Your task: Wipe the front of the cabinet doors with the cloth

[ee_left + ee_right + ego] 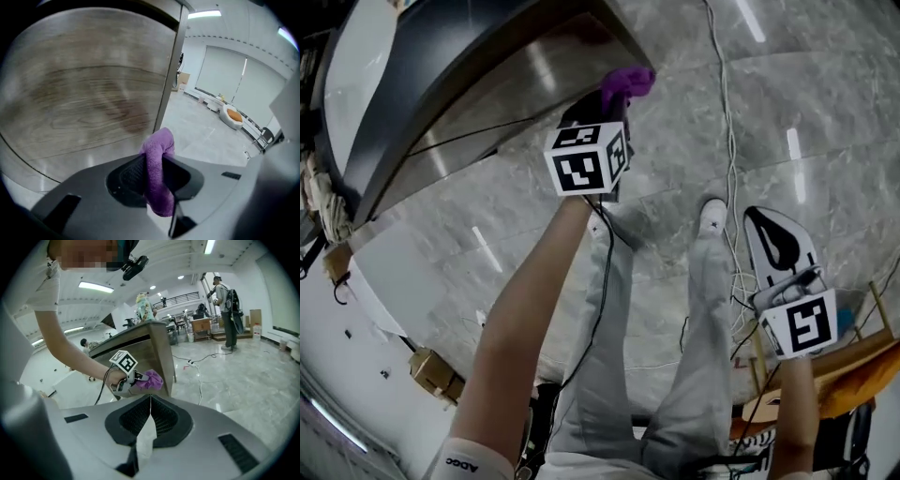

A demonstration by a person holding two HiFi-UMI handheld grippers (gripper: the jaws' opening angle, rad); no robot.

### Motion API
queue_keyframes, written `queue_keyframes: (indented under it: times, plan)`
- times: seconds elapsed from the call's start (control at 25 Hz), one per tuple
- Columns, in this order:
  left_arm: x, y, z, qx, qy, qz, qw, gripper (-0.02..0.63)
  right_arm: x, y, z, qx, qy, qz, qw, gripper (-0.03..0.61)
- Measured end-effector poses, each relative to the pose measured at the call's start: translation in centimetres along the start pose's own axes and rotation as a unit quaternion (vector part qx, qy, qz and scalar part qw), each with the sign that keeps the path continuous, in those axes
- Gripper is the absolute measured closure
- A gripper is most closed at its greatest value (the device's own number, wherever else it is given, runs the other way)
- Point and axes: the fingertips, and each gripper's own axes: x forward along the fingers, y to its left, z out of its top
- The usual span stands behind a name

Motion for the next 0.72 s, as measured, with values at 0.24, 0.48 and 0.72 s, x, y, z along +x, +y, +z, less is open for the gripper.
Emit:
queue_keyframes:
  times: [0.24, 0.48, 0.72]
  plan:
    - [3.2, 2.2, 1.3, 0.007, 0.000, -0.024, 0.9997, 0.526, 2.9, 1.2, 0.0, 0.049, -0.033, -0.055, 0.997, 0.552]
    - [3.8, 4.0, 1.1, 0.062, 0.012, -0.052, 0.9966, 0.526, 5.8, 2.9, -0.5, 0.064, -0.040, -0.067, 0.995, 0.552]
    - [2.4, 8.8, -1.6, 0.057, 0.041, -0.045, 0.9965, 0.525, 8.4, 5.0, 0.0, 0.055, -0.033, -0.053, 0.997, 0.552]
